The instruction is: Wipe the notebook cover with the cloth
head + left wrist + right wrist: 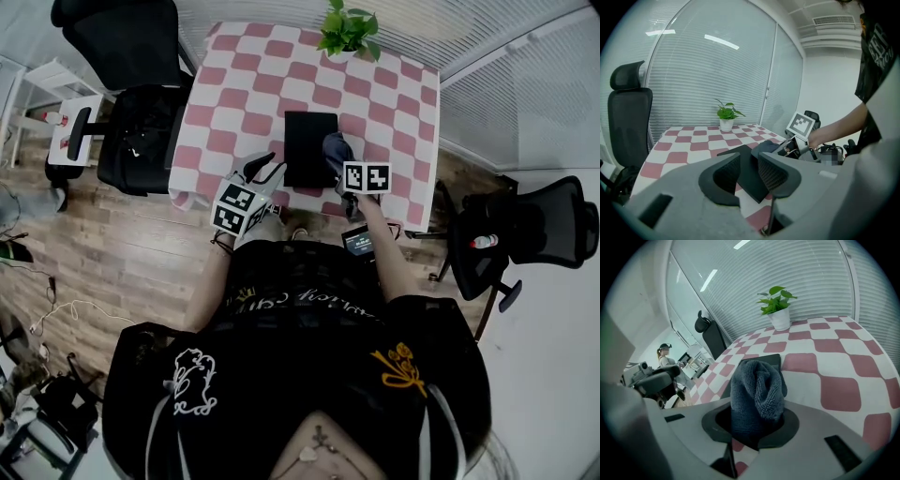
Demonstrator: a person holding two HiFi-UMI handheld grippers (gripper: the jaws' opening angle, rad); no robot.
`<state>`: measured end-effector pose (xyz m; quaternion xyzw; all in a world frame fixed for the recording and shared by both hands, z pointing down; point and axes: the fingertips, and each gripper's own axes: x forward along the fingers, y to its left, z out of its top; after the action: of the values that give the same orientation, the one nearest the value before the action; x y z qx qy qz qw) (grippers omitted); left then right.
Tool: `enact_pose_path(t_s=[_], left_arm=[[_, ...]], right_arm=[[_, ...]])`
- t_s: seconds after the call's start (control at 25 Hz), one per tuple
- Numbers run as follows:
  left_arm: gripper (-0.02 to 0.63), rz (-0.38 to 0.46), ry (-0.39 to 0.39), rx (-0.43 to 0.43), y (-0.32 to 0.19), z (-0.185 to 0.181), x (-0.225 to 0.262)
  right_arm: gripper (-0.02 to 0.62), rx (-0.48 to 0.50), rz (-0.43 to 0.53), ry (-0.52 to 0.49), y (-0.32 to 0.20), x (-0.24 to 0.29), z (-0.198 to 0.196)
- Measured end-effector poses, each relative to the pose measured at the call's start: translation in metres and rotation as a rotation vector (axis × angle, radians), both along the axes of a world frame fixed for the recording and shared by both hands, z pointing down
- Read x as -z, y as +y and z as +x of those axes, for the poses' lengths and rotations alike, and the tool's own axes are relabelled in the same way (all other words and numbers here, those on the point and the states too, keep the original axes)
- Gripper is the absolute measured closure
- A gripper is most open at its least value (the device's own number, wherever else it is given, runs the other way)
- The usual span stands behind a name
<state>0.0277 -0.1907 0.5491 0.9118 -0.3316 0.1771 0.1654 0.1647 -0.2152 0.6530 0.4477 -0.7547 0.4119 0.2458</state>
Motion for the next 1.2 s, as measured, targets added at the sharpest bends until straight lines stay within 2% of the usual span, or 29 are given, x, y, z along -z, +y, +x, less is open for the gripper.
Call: enact_pose_path(t_s=[0.12,0.32,0.48,0.8,1.2], left_arm=[[0.492,-0.001,-0.003,0.016,-0.001,-0.004,-0.002],[0.492,-0.002,-0.004,0.030,-0.001,-0.006,0.000],[0.492,-0.004,-0.015,0.027,0.002,-0.005,-0.002],[0.492,-0.017,-0.022,0.024,0.004,0.002,-0.006],[0.493,-0.018,-0.020,-0.032,0.014,0.032,-0.003]], right_arm=[[0.514,0.067,0.020,-0.054,0.009,0.013,-0.033],[0.514,0.232,0.007,-0.097,0.033,0.010,-0.098],[0.514,0.324,-0.036,-0.060,0.049,-0.009,-0.125],[0.514,0.287,-0.061,-0.080,0.049,-0.018,-0.114],[0.514,0.204,-0.054,-0.025,0.049,-0.018,-0.046]])
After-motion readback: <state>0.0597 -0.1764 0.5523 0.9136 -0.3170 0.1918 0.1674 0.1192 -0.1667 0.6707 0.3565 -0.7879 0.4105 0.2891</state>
